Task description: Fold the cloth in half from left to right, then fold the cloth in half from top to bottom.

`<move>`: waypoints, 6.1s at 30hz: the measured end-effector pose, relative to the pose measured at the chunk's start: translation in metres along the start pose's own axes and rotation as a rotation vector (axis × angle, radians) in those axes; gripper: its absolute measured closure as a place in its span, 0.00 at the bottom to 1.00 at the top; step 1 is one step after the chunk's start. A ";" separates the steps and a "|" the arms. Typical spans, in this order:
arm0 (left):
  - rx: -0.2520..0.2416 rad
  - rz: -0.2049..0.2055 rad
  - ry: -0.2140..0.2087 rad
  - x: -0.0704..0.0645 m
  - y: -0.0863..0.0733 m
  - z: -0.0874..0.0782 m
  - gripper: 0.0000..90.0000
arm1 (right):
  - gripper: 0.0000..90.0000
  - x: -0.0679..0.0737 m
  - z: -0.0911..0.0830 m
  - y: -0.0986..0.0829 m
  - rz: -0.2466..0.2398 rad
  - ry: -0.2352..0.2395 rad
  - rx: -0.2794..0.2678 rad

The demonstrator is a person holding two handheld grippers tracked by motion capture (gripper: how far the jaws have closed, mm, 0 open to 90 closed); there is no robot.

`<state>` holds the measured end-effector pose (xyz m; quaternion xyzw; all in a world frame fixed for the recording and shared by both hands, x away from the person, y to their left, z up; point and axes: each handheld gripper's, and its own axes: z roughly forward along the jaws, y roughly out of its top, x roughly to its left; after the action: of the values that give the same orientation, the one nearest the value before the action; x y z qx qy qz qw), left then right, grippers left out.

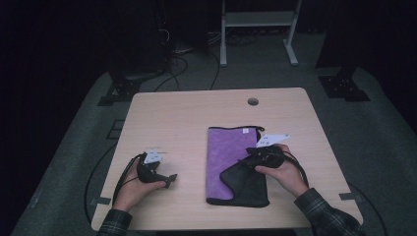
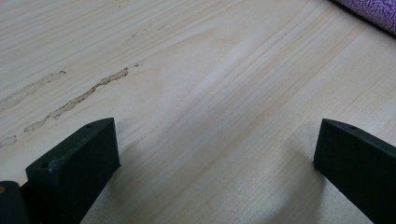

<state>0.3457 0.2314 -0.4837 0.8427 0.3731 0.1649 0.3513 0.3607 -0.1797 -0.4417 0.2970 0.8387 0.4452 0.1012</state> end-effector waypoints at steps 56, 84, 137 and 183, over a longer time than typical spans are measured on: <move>0.002 0.000 -0.001 0.000 0.000 0.000 0.00 | 0.90 0.041 0.018 -0.006 -0.080 0.129 0.057; 0.000 -0.005 0.001 0.000 0.000 0.000 0.00 | 0.76 0.047 -0.073 -0.073 -0.013 0.023 0.095; -0.075 -0.058 -0.195 0.006 0.094 0.037 0.71 | 0.59 -0.069 -0.022 0.000 0.072 -0.143 -0.019; -0.007 -0.045 -0.203 0.010 0.152 0.140 0.87 | 0.86 -0.125 0.043 0.000 0.171 -0.148 0.088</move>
<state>0.5055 0.1010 -0.4730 0.8454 0.3537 0.0721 0.3938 0.4797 -0.2235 -0.4781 0.4036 0.8192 0.3918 0.1116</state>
